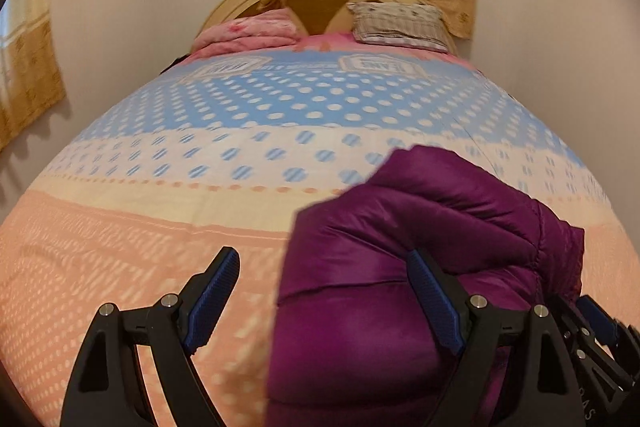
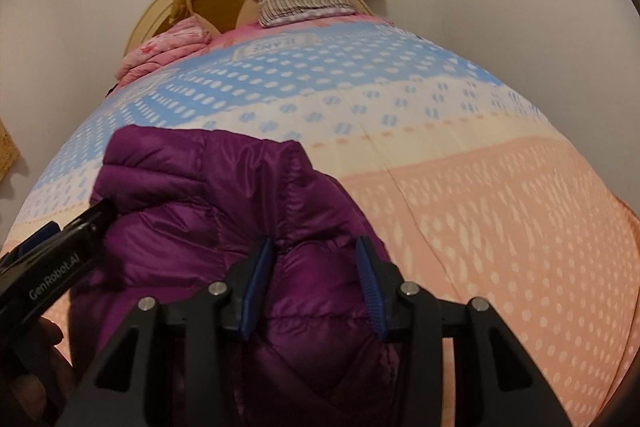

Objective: Fold large clothes
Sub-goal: 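Grasp the folded purple jacket bundle with both tools side by side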

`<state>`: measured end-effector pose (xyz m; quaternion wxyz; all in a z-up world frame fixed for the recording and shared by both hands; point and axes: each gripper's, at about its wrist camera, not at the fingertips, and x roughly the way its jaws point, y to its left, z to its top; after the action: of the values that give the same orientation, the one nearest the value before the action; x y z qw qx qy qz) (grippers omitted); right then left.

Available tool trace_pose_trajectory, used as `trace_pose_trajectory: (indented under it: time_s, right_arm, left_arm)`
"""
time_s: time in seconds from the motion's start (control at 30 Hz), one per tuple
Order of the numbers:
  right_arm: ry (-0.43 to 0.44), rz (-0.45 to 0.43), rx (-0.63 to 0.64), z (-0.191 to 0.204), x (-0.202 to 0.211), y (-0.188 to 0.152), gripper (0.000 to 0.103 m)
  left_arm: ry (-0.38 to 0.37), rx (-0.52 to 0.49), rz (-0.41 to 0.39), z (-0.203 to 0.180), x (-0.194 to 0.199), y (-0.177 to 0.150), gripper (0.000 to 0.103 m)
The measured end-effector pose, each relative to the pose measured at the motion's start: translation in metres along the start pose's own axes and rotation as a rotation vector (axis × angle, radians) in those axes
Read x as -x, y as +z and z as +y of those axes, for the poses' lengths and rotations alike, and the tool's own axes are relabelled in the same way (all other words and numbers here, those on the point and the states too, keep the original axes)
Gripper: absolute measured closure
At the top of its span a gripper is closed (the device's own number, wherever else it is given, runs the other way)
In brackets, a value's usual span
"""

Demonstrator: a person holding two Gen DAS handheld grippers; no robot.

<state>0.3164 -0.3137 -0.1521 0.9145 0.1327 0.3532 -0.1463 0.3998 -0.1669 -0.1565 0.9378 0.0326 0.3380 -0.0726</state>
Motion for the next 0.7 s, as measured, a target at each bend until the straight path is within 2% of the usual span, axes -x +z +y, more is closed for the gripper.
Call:
trace_pose_trajectory:
  time_s: [0.1, 0.3, 0.53, 0.7]
  right_arm:
    - [-0.004, -0.013, -0.017, -0.008, 0.000, -0.008, 0.058]
    - [0.008, -0.012, -0.036, -0.013, -0.008, -0.014, 0.057]
    - [0.002, -0.011, -0.019, -0.010, -0.015, -0.018, 0.055]
    - [0.000, 0.005, -0.021, -0.011, -0.022, -0.019, 0.054]
  left_arm:
    - [0.001, -0.058, -0.007, -0.018, -0.005, -0.006, 0.016]
    - [-0.005, -0.072, 0.004, -0.026, -0.017, -0.014, 0.012]
    - [-0.049, -0.028, 0.031, -0.020, -0.028, -0.021, 0.008]
    - [-0.055, -0.022, 0.050, -0.021, -0.034, -0.023, 0.007]
